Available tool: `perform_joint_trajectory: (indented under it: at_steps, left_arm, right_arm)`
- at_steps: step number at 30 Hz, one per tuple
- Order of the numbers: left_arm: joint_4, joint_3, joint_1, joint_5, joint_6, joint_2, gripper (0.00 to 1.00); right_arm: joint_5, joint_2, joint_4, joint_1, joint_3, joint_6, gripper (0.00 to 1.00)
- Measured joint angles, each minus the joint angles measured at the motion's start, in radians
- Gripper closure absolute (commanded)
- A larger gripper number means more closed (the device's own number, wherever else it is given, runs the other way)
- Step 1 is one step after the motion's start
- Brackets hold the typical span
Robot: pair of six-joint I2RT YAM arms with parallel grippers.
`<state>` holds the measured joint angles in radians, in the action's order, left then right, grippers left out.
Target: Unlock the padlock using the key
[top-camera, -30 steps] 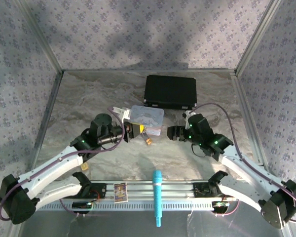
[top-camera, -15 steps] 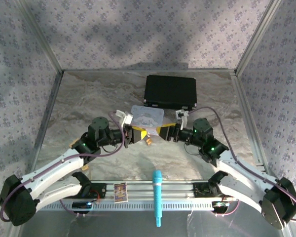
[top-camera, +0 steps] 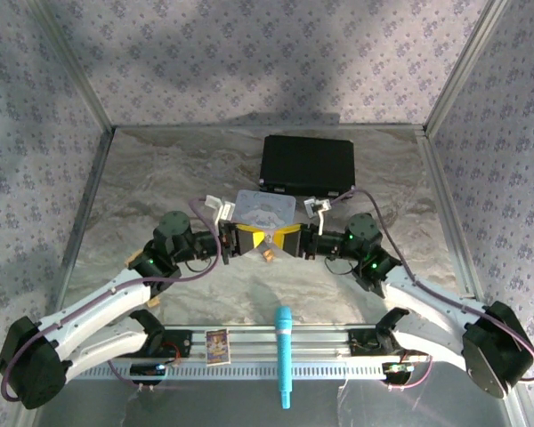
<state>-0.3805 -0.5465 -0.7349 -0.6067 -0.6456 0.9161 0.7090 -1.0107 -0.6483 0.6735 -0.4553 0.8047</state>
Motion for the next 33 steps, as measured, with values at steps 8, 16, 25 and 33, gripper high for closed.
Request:
perform_joint_trajectory:
  at_steps: [8, 16, 25, 33]
  left_arm:
    - [-0.017, 0.000, 0.000, -0.007, -0.011, 0.000, 1.00]
    - [-0.021, 0.000, 0.000, -0.014, -0.022, 0.000, 1.00]
    - [-0.037, 0.019, -0.007, -0.014, -0.030, 0.001, 1.00]
    - [-0.044, 0.027, -0.007, -0.003, -0.038, 0.002, 1.00]
  right_arm:
    - [0.034, -0.040, -0.021, 0.027, -0.011, 0.000, 0.64]
    - [0.032, -0.043, -0.042, 0.027, -0.013, 0.000, 0.65]
    - [0.032, -0.069, -0.068, 0.029, -0.026, 0.008, 0.80]
    - [0.031, -0.069, -0.076, 0.029, -0.026, 0.018, 1.00]
